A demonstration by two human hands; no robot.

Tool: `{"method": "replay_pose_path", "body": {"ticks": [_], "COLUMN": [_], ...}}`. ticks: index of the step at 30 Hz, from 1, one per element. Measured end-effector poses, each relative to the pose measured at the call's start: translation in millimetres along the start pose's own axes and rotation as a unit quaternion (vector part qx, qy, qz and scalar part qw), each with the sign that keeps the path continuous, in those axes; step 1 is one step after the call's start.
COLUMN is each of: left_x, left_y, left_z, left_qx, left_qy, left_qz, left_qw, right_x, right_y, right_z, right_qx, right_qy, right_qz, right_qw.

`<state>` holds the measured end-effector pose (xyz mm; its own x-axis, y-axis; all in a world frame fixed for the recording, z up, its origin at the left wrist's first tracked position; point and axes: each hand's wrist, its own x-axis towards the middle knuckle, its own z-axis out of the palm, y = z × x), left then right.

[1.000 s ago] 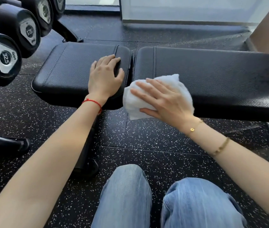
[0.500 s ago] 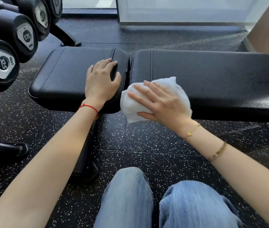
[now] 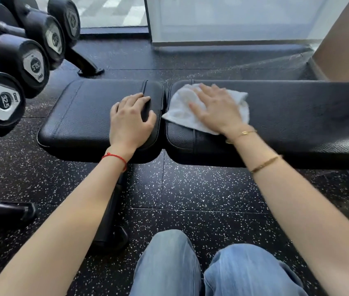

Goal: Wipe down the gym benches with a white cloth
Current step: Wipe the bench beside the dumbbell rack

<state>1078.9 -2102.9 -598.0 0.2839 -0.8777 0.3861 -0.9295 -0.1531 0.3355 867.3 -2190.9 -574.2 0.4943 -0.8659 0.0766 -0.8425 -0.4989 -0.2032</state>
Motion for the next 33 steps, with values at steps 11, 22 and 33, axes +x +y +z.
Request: {"method": "replay_pose_path", "body": {"ticks": [11,22,33], "left_x": [-2.2,-1.3,-11.3], "left_y": [0.0,1.7,87.9], "left_z": [1.1,-1.4,-0.8], "left_qx": [0.004,-0.011,-0.047], "left_qy": [0.0,0.005,-0.048], "left_qz": [0.006,0.002,0.054], "left_qw": [1.0,1.0,0.996], "right_x": [-13.2,-39.8,-90.0], "right_y": [87.8,28.5,69.3], "right_z": [-18.8,-3.1,-17.2], "right_qx": [0.034,0.038,0.033], "right_qy": [0.009,-0.006,0.016], "right_qz": [0.091,-0.04,0.028], "right_qw": [0.995,0.998,0.999]}}
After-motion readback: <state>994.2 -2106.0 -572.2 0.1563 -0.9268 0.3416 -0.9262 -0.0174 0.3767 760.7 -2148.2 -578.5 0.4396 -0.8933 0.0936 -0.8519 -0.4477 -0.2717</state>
